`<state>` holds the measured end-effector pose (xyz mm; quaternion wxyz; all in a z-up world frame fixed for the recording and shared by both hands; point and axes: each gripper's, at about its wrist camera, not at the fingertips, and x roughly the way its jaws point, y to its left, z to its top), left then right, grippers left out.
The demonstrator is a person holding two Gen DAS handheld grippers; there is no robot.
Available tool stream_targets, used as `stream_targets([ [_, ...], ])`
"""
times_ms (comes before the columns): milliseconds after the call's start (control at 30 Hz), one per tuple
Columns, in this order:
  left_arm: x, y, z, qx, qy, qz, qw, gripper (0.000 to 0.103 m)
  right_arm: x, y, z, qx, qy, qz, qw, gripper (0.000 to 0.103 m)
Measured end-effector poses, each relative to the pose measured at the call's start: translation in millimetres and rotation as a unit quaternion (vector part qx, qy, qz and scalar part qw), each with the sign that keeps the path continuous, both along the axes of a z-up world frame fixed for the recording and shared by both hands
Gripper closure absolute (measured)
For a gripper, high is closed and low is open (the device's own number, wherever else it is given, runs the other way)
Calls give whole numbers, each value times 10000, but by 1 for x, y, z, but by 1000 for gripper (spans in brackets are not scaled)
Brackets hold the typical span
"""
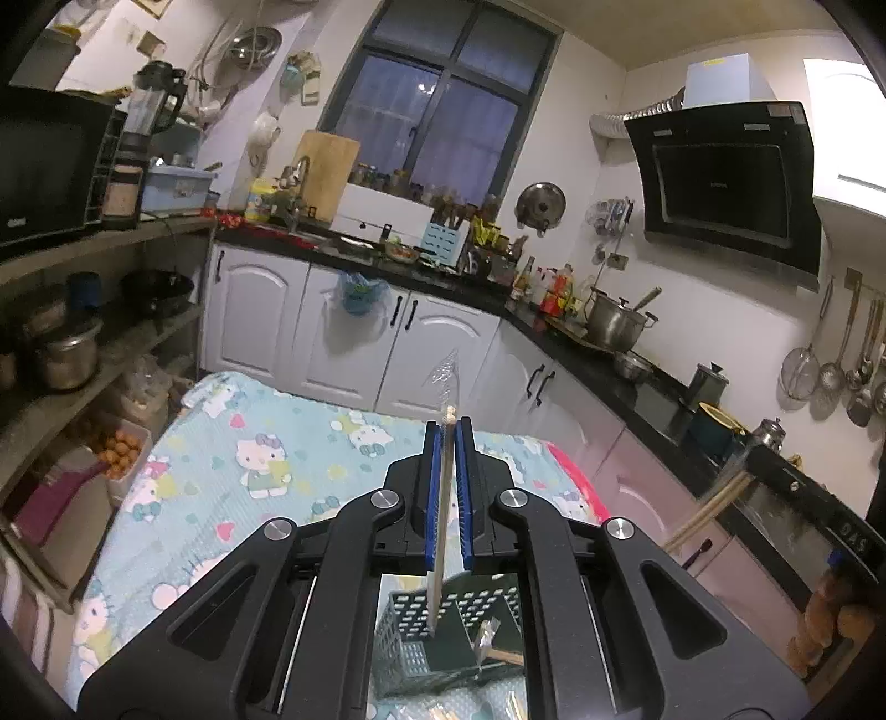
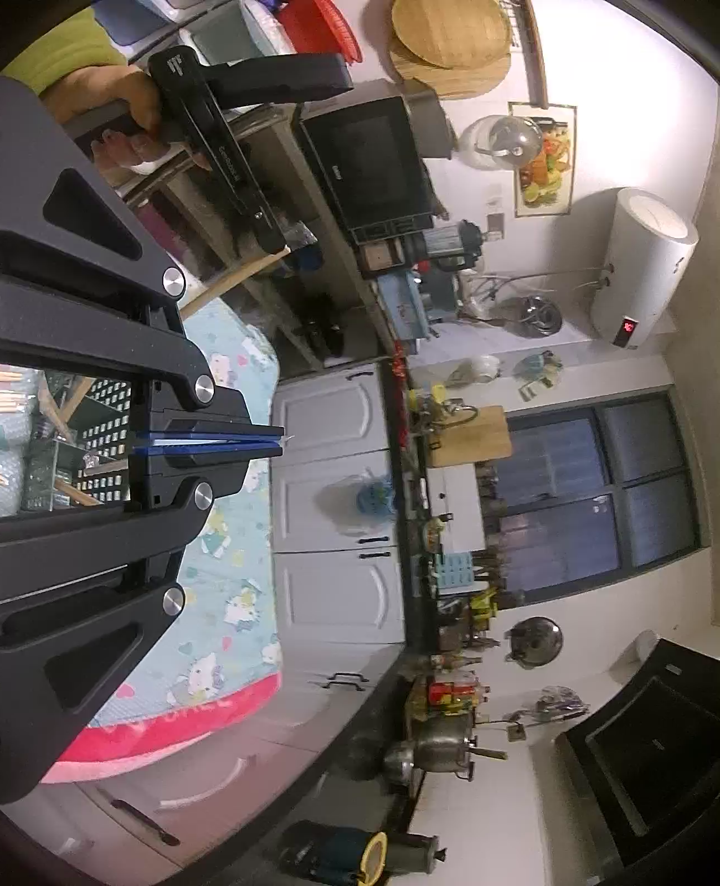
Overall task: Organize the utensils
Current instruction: 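Open the left gripper over the holder while the right gripper releases its chopstick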
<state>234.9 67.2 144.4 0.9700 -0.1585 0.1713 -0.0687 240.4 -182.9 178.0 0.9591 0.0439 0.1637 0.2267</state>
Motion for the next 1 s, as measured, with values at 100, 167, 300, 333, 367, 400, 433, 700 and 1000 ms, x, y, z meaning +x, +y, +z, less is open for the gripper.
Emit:
stream_targets([
  [100, 3, -2, -10, -1, 68, -22, 10000, 100, 4, 4, -10, -29, 115, 18, 9999, 102],
  [167, 4, -2, -16, -9, 110, -40, 9999, 100, 6, 7, -16, -37, 201, 21, 9998, 102],
  [300, 4, -4, -26, -30, 182, -68, 9998, 100, 9, 8, -27, -31, 339, 25, 9994, 102],
  [333, 4, -5, -28, -40, 199, -78, 9998, 100, 10, 9, -30, -28, 380, 29, 9993, 102],
  [367, 4, -5, -29, -46, 211, -89, 9997, 100, 10, 9, -31, -27, 406, 30, 9992, 102],
  [400, 3, -6, -31, -45, 219, -98, 9997, 100, 11, 9, -33, -20, 442, 29, 9990, 102],
  [433, 2, -7, -32, -41, 230, -109, 9997, 100, 12, 9, -35, -12, 468, 33, 9989, 102],
  [700, 2, -11, -44, -2, 427, -261, 9987, 100, 17, 8, -50, 71, 779, 45, 9969, 101],
  [1000, -9, -4, -50, -118, 565, -246, 9980, 45, 9, -2, -58, 172, 878, -60, 9960, 61],
])
